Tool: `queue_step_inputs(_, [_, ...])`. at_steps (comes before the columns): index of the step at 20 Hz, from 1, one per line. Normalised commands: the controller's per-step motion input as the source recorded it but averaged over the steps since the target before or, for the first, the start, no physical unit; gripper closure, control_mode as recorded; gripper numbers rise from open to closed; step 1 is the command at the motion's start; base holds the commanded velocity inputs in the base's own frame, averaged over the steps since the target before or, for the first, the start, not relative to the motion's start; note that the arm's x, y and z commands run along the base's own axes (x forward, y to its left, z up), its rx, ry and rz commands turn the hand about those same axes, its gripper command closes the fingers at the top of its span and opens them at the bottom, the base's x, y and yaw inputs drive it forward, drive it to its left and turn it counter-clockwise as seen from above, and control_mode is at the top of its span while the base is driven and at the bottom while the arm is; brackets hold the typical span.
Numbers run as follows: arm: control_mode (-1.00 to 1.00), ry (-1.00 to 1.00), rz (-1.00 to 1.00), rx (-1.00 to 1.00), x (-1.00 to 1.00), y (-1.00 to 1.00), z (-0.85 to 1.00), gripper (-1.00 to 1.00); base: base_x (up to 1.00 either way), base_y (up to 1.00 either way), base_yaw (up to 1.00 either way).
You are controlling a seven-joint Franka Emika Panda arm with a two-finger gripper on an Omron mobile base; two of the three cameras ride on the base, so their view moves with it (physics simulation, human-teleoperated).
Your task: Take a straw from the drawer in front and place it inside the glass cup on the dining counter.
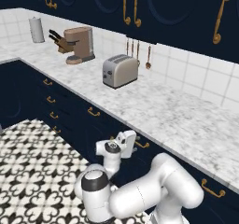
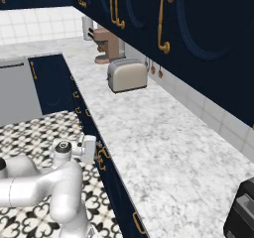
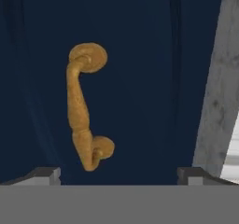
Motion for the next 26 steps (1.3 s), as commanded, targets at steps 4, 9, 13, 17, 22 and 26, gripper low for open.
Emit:
queue_step_inputs(4, [-1.0, 0.04, 0.08, 0.08, 0.31, -0.13, -0.44, -1.0, 0.0, 0.0, 0.0])
queue_step_inputs(9, [-1.0, 0.01, 0.1, 0.06, 0.22, -0.08, -0.4, -1.0, 0.0, 0.0, 0.0])
queue_step_inputs(13, [-1.0, 0.0, 0.11, 0.05, 0.19, -0.09, -0.3, -1.0, 0.0, 0.0, 0.0])
queue_step_inputs(17, [-1.0, 0.0, 0.08, 0.02, 0.0, -0.17, -0.01, -1.0, 0.0, 0.0, 0.0])
queue_step_inputs(22, [-1.0, 0.0, 0.08, 0.08, -0.01, -0.02, 0.0, 1.0, 0.0, 0.0, 0.0])
queue_step_inputs(26, [-1.0, 0.0, 0.09, 0.1, -0.23, 0.26, -0.04, 1.0, 0.0, 0.0, 0.0])
